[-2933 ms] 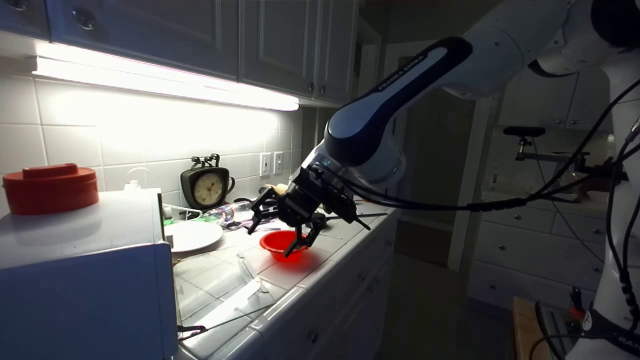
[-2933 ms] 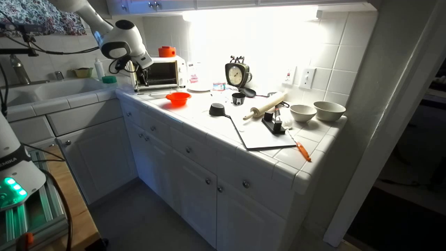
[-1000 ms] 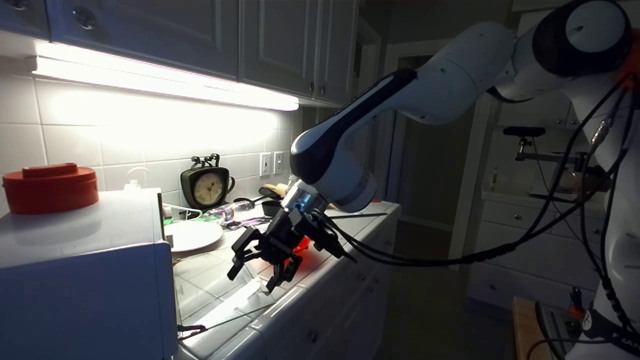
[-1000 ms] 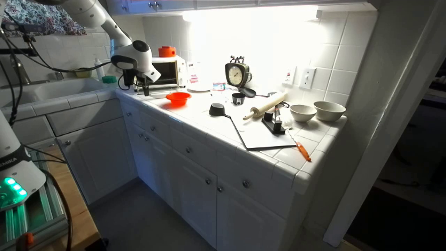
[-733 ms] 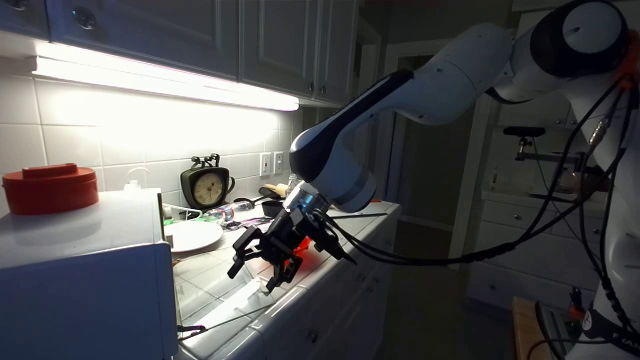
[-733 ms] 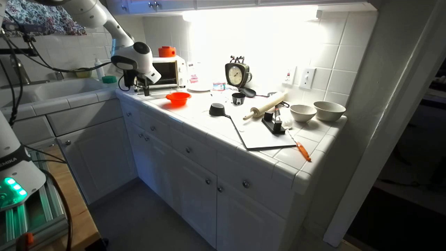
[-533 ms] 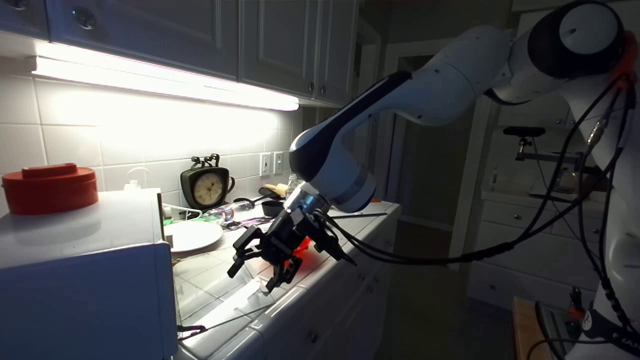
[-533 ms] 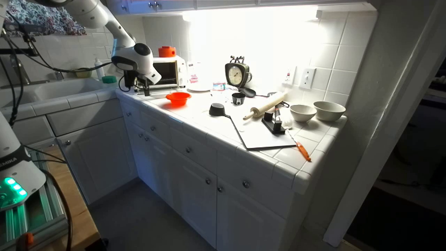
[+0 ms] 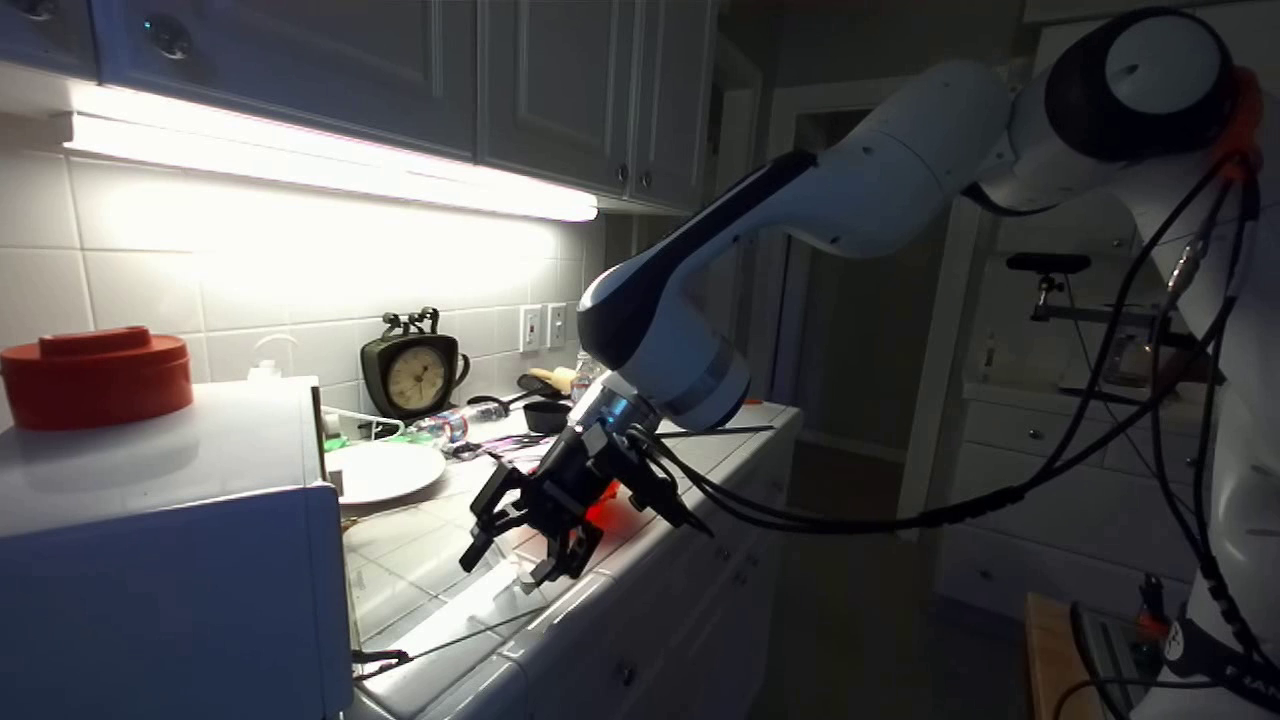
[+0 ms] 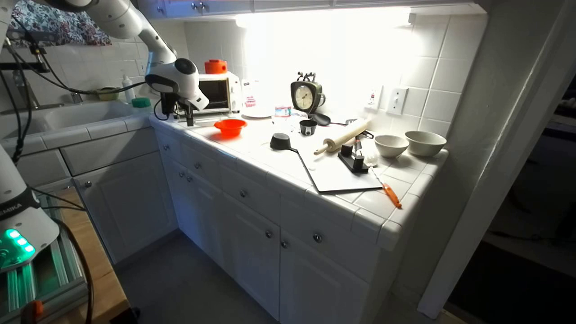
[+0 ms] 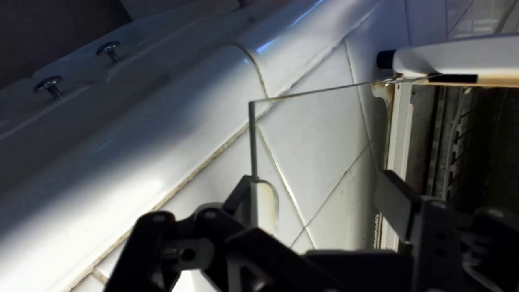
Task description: Remove the bowl from the oven then close it
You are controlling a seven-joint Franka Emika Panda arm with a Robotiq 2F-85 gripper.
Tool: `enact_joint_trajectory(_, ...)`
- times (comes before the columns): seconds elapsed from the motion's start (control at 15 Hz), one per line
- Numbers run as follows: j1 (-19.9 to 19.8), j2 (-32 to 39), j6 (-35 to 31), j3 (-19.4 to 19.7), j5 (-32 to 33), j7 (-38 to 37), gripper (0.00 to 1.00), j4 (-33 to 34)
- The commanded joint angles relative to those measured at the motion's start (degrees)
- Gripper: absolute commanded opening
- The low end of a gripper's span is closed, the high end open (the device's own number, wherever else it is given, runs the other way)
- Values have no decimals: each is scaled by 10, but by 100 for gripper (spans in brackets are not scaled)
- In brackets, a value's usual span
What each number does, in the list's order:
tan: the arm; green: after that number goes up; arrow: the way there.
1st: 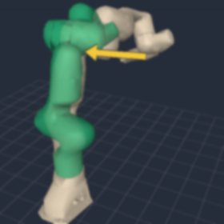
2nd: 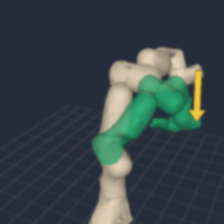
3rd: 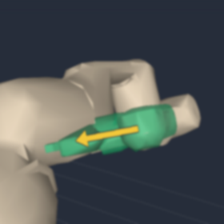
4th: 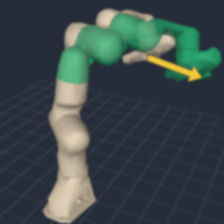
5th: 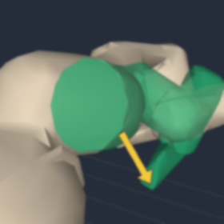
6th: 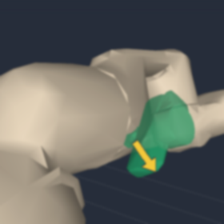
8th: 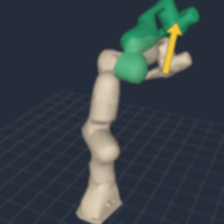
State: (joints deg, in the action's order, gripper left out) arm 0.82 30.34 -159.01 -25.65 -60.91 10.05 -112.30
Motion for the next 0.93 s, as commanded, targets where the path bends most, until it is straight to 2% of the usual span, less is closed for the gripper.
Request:
enact_joint_trajectory(0.0, -7, 21, -3, -14, -20, 24, 47, 23)
enact_joint_trajectory(0.13, -7, 24, -4, -15, -20, 28, 32, 25)
enact_joint_trajectory(0.2, -7, 25, -4, -16, -21, 29, 28, 25)
enact_joint_trajectory(0.47, -12, 23, -6, -23, -22, 32, 23, 32)
enact_joint_trajectory(0.67, -16, 23, -11, -29, -24, 37, 32, 37)
enact_joint_trajectory(0.87, -15, 24, -13, -30, -23, 40, 48, 39)
